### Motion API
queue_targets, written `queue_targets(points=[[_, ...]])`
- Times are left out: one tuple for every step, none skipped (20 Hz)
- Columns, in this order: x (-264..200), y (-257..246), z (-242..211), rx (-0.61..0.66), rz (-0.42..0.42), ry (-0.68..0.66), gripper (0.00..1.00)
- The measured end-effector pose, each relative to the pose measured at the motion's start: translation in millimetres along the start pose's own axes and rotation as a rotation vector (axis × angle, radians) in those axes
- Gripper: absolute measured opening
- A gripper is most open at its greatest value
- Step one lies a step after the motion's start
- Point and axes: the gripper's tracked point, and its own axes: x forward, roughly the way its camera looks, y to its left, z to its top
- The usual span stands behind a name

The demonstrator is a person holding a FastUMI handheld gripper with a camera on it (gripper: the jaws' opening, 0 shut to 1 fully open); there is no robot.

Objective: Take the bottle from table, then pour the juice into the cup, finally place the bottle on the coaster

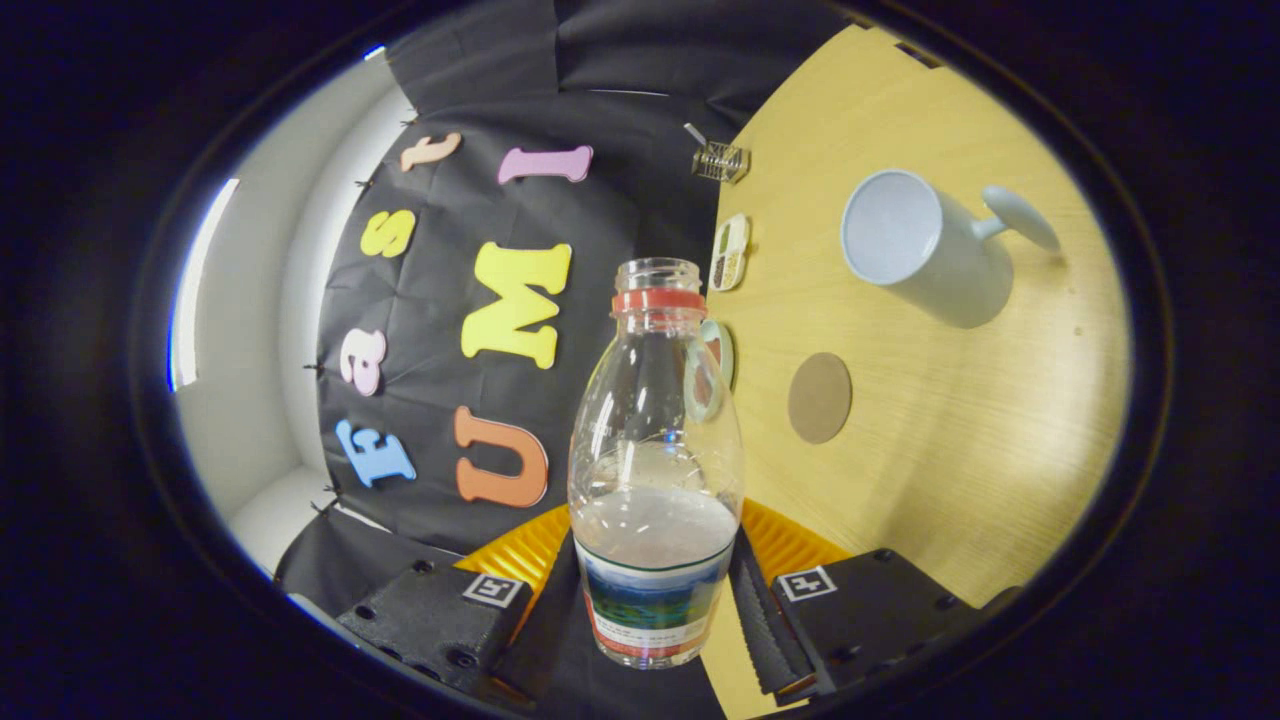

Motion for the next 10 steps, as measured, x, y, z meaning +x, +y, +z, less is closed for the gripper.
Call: queue_targets(points=[[0, 0, 4, 0.023, 0.002, 0.003, 0.78], [-2, 1, 7, 0.044, 0.001, 0.013, 0.78], [-3, 1, 12, 0.063, 0.000, 0.018, 0.78], [-7, 2, 15, 0.082, 0.001, 0.020, 0.78], [-9, 3, 19, 0.103, 0.004, 0.023, 0.78], [-13, 6, 22, 0.120, 0.007, 0.029, 0.77], [-14, 8, 26, 0.136, 0.010, 0.031, 0.78], [-15, 8, 29, 0.148, 0.007, 0.035, 0.78], [-17, 7, 31, 0.162, 0.004, 0.040, 0.78], [-18, 7, 34, 0.178, 0.006, 0.040, 0.78]])
